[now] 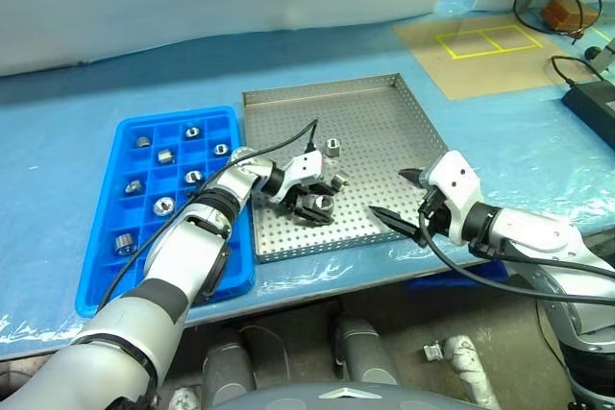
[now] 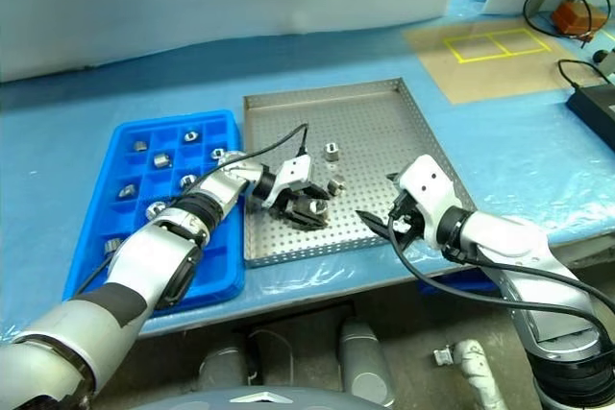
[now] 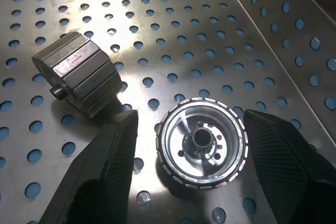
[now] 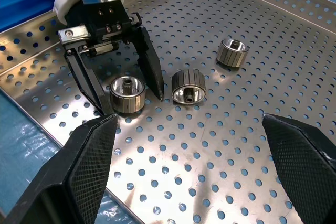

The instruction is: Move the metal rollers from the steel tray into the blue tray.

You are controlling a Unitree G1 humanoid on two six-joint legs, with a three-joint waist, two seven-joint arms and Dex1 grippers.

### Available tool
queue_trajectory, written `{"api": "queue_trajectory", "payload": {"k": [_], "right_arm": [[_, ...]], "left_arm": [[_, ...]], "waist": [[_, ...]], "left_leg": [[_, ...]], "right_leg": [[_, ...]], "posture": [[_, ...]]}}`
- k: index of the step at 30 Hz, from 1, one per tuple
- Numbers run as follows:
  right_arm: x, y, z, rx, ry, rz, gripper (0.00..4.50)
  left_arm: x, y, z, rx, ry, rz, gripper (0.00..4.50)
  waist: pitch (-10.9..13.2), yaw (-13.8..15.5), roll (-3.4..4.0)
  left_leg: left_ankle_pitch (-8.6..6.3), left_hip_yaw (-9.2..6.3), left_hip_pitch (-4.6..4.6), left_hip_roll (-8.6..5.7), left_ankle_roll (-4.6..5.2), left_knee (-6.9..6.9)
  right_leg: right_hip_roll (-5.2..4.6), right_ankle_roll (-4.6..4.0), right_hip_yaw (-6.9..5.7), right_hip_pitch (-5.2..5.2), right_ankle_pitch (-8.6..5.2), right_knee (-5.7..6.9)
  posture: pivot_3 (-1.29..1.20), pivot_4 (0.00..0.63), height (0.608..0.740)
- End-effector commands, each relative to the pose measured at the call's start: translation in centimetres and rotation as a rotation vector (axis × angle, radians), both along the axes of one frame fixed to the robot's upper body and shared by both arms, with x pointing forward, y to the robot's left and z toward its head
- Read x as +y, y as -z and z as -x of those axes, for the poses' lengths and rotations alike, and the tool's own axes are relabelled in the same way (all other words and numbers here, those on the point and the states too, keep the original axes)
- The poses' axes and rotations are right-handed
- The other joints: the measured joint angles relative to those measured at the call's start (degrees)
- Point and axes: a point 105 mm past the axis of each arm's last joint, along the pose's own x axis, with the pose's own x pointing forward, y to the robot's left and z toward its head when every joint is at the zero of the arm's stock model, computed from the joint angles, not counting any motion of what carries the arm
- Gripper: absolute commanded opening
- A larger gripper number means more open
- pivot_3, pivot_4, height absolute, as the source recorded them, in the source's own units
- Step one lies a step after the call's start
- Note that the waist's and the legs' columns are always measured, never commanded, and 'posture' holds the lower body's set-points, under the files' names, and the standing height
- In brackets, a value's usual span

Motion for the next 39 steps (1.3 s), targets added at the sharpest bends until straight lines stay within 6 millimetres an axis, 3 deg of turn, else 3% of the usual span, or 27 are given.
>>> {"api": "queue_trajectory", "payload": {"k": [1,3,6,12,19,23,27,31,35,39], "right_arm": [[0.2,-1.0,-0.1,-0.047,-0.016,0.011,4.5],[0.2,-0.9,-0.1,-0.047,-0.016,0.012,4.5],[0.3,-1.0,-0.2,-0.049,-0.017,0.009,4.5],[0.5,-0.9,-0.5,-0.051,-0.022,0.008,4.5],[1.0,-1.1,-1.0,-0.054,-0.063,0.002,4.5],[1.5,-1.2,-1.7,-0.053,-0.102,-0.01,4.5],[3.8,-1.4,-3.2,-0.056,-0.216,-0.043,4.5],[5.9,-2.1,-4.5,-0.067,-0.332,-0.071,4.5],[8.4,-2.4,-5.7,-0.073,-0.466,-0.072,4.5],[10.4,-2.0,-6.4,-0.075,-0.565,-0.055,4.5]], "left_arm": [[0.0,0.6,0.4,0.003,0.016,-0.01,3.19],[0.2,0.8,0.3,-0.009,0.012,-0.023,2.8],[0.0,0.8,-0.1,-0.034,-0.023,-0.017,1.83],[-0.3,-0.2,-0.6,-0.072,-0.039,0.023,1.75],[0.0,-4.5,-1.7,-0.078,-0.094,0.248,1.75],[2.9,-5.4,-1.1,-0.009,-0.145,0.376,1.75],[8.0,-4.5,0.1,-0.028,-0.288,0.348,1.75],[11.1,-5.2,1.3,-0.063,-0.388,0.322,1.75],[14.1,-6.8,1.9,-0.135,-0.517,0.326,1.75],[15.6,-7.8,2.7,-0.176,-0.604,0.347,1.75]], "waist": [[0.0,0.0,0.0],[0.0,-0.01,0.0],[-0.01,0.01,0.01],[-0.01,0.0,0.01],[0.0,0.08,0.02],[-0.01,0.03,0.03],[0.02,0.2,0.07],[0.08,0.89,0.03],[0.13,3.02,0.11],[0.14,6.38,0.14]], "left_leg": [[-0.01,0.0,0.0,0.0,0.01,0.01],[-0.01,0.0,0.03,0.0,0.01,0.02],[-0.02,0.0,0.07,0.0,0.01,0.02],[-0.04,-0.01,0.07,-0.02,0.05,0.25],[-0.05,-0.02,-0.03,-0.02,0.05,0.19],[-0.04,0.0,0.01,0.04,0.05,-0.02],[0.01,0.02,0.21,0.16,-0.04,-0.28],[0.15,-0.04,0.25,0.23,-0.29,-0.38],[0.2,-0.05,0.29,0.23,-0.38,-0.39],[0.21,-0.04,0.26,0.21,-0.41,-0.46]], "right_leg": [[0.0,0.0,0.0,0.01,0.0,0.0],[-0.01,0.0,0.0,0.03,0.0,0.0],[-0.02,0.0,-0.01,0.08,0.0,0.0],[-0.03,-0.05,0.05,0.16,0.03,0.0],[-0.03,-0.04,0.03,0.07,0.05,-0.01],[-0.03,-0.06,0.05,0.01,0.05,-0.05],[0.09,-0.08,0.0,-0.04,0.04,-0.02],[0.13,-0.16,-0.07,-0.1,0.06,0.09],[0.13,-0.21,-0.07,-0.13,0.1,0.19],[0.09,-0.22,-0.1,-0.15,0.1,0.14]], "posture": [[-0.69,0.15,0.74],[-0.69,0.15,0.74],[-0.68,0.15,0.74],[-0.67,0.15,0.74],[-0.6,0.15,0.74],[-0.51,0.15,0.74],[-0.36,0.15,0.74],[-0.24,0.15,0.74],[-0.1,0.15,0.74],[0.0,0.15,0.74]]}}
